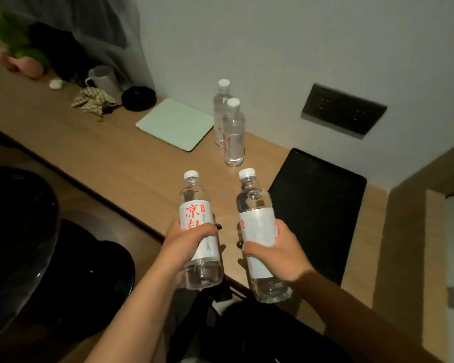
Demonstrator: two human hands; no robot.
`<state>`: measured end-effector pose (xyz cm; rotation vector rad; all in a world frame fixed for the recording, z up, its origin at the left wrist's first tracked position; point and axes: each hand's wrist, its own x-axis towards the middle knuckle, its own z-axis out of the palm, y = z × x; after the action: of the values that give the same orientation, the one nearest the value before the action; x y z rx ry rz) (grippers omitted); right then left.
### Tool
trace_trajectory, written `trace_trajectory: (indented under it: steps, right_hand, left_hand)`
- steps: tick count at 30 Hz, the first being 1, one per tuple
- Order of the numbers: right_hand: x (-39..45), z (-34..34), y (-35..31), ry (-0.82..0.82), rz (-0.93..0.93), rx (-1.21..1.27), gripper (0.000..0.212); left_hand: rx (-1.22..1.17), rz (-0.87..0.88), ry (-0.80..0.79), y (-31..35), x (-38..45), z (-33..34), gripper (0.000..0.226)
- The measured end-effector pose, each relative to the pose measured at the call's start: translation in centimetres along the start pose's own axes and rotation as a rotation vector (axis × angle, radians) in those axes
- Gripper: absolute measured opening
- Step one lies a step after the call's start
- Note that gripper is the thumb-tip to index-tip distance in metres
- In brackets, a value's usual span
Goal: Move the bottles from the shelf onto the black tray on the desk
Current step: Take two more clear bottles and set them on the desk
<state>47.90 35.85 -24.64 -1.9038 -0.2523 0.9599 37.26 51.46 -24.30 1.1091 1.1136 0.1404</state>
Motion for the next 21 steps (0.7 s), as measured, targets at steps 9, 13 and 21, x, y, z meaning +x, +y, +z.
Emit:
trace_trajectory:
  steps: [9, 13, 21]
  right_hand:
    - [9.0, 5.7, -6.3, 0.298, 0.142, 0.385, 0.052]
    - [12.1, 7.3, -8.1, 0.446, 0.178, 0.369, 0.081]
    - [14.8, 6.6, -10.6, 0.631, 0.212, 0.185, 0.066]
  left_hand:
    - [-0.198, -0.182, -0.135, 9.7, 11.7, -0.5, 0.054]
    - [-0.043, -0.084, -0.089, 12.2, 14.6, -0.4, 0.039]
    - [0.343, 0.383, -0.043, 15.6, 17.2, 0.0, 0.065]
